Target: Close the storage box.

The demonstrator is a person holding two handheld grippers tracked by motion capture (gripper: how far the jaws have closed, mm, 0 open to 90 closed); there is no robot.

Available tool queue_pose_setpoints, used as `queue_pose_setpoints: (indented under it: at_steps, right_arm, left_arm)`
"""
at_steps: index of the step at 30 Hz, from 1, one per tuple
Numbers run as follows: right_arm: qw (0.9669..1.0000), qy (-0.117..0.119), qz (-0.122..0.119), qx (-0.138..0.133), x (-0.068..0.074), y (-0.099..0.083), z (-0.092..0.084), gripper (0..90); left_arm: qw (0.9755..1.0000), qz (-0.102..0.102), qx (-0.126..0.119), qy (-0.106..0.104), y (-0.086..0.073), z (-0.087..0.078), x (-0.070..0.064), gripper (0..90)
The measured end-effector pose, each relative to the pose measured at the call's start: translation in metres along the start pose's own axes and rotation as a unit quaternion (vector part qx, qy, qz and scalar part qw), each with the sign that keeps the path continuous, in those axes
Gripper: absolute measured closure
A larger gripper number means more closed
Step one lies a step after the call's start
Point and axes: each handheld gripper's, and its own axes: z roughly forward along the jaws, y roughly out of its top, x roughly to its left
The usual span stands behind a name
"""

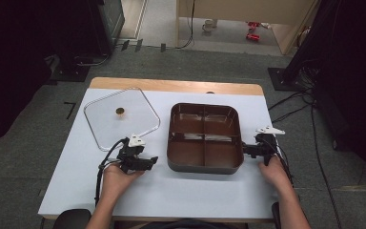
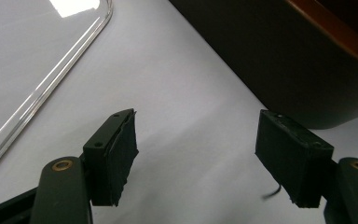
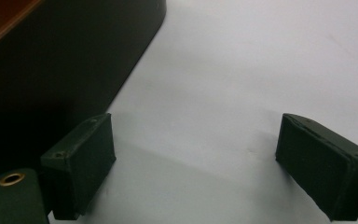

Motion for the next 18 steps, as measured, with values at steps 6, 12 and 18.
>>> queue_pose_setpoints:
  at_steps: [6,12,18]
  right_arm:
    - [1.0000,0.000,0.000,0.000,0.000,0.000,0.000,11.0]
    - [1.0000,0.000,0.000,0.000,0.000,0.000,0.000,11.0]
    - [1.0000,0.000,0.000,0.000,0.000,0.000,0.000,11.0]
  left_arm:
    - [0.9999,0.010,-0.004,0.000,0.005,-0.008,0.005,30.4]
    - [1.0000,-0.001,-0.003,0.004,0.007,-0.017,0.013,34.0]
    - [0.9998,0.011,-0.015,0.012,0.016,-0.018,0.017,33.8]
